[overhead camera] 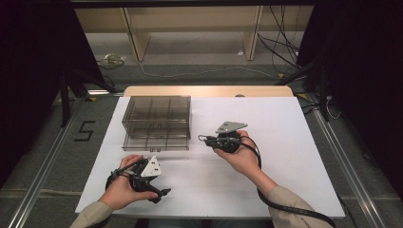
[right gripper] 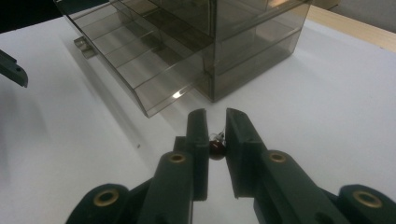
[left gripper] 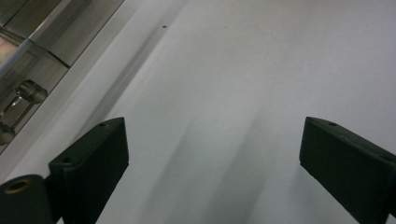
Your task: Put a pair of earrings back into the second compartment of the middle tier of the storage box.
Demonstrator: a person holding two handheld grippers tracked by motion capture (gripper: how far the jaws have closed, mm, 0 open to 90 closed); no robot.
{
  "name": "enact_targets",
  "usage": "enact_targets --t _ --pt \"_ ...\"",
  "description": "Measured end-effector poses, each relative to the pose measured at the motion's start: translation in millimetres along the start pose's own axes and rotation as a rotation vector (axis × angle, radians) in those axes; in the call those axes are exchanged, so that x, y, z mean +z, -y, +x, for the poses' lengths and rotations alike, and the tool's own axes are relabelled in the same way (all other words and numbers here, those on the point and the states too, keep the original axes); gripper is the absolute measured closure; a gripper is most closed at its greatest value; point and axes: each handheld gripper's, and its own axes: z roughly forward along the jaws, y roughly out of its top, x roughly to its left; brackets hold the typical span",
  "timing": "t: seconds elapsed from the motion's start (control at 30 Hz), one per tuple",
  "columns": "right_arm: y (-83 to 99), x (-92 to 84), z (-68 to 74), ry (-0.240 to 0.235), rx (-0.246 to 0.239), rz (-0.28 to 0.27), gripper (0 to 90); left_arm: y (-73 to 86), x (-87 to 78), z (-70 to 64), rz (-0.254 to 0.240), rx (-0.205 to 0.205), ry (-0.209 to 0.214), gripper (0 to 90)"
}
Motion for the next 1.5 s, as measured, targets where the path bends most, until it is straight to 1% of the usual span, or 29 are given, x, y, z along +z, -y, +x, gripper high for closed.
enact_targets --t 0.63,1.1,1.5 --pt "-11.4 2.7 12.3 -0.019 -0.019 -0.017 80.4 -0.5 0.9 -0.9 0.002 0.004 0.006 7.8" --pt "-22.2 9.7 23.2 -0.042 -0.033 -0.036 80.3 -0.3 1.5 -1.2 0.004 0.008 0.007 7.8" --pt "-29.6 17.3 32.6 -0.064 -0.036 -0.041 80.4 -0.2 0.9 -1.4 0.008 0.011 0.011 7.9"
